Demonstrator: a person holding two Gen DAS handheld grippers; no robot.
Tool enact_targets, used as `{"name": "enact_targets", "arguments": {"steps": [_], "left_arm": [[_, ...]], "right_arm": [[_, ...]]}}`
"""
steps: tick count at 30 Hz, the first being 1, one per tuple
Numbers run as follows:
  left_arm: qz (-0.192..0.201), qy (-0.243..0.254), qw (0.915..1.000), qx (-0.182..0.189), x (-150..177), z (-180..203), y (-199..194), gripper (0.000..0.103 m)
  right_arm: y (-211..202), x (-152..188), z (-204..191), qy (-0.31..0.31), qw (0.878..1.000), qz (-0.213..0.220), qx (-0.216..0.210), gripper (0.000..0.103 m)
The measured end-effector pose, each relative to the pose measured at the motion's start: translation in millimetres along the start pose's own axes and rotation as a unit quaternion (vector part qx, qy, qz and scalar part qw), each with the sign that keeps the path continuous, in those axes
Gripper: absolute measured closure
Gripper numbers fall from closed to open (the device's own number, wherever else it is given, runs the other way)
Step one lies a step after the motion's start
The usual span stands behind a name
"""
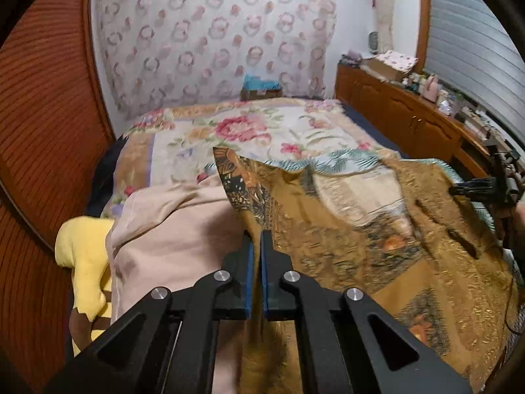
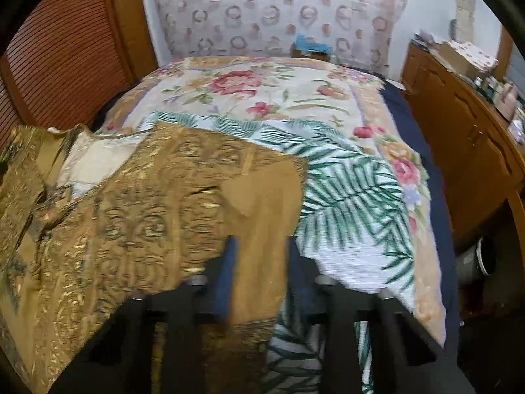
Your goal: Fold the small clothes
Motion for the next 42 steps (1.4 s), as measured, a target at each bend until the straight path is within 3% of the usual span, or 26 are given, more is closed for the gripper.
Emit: {"name": "enact_targets", "arguments": {"steps": [5, 9, 17, 21, 24, 29, 36, 39, 42], "left_arm": [[0.041, 0.019, 0.9989, 0.012, -10.4, 25.6, -38.7, 0.099], [0.075, 0.022, 0.9966, 0.026, -5.9, 41.2, -81.6, 0.099], [0.106, 0.008, 0.9941, 0.024, 54.4, 47.5, -165.3, 0.099], [0.097, 0.017, 0.9951, 0.009, 93.3, 55.0, -193.4, 0.099], [0.088, -0.010, 0.9960, 0.012, 121.5, 51.2, -207.0, 0.099], [0.076, -0.040, 0.9963, 0.010, 158.0, 50.6, -220.3, 0.099], [0.079, -0.045, 0.9958, 0.011, 168.0, 60.6, -239.2, 0.099], [0.062, -0.022, 0.9978, -0.005, 163.5, 63.7, -233.8, 0.099], [0.054, -0.023, 0.9982, 0.007, 166.6, 65.8, -230.6, 0.099]], "right_arm": [[-24.0, 3.8, -12.5, -0.001, 0.999, 0.032, -0.019, 0.098], [-78.9, 14.1, -30.5, -0.005, 0.995, 0.081, -0.060, 0.098], [-182.1, 87.6, -38.9, -0.026, 0.986, 0.129, -0.105, 0.098], [-218.9, 135.6, -38.5, -0.034, 0.985, 0.123, -0.113, 0.098], [-241.8, 178.6, -36.5, -0.042, 0.986, 0.109, -0.116, 0.098], [-264.6, 209.9, -25.8, -0.049, 0.989, 0.087, -0.113, 0.098], [-298.7, 229.3, -40.5, -0.056, 0.990, 0.074, -0.105, 0.098], [-290.4, 237.8, -45.6, -0.055, 0.991, 0.057, -0.110, 0.098], [-271.5, 248.3, -40.5, -0.049, 0.994, 0.036, -0.094, 0.098]]}}
Point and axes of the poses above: each gripper's, at about its wrist camera, not at the fingertips, and y roughly the way its jaws point, z to its right, x to its underside, the point moved 8 cm from there along y, roughly the way its jaws point, and after that the axes turned 14 degrees about y, right-handed, at the moved point
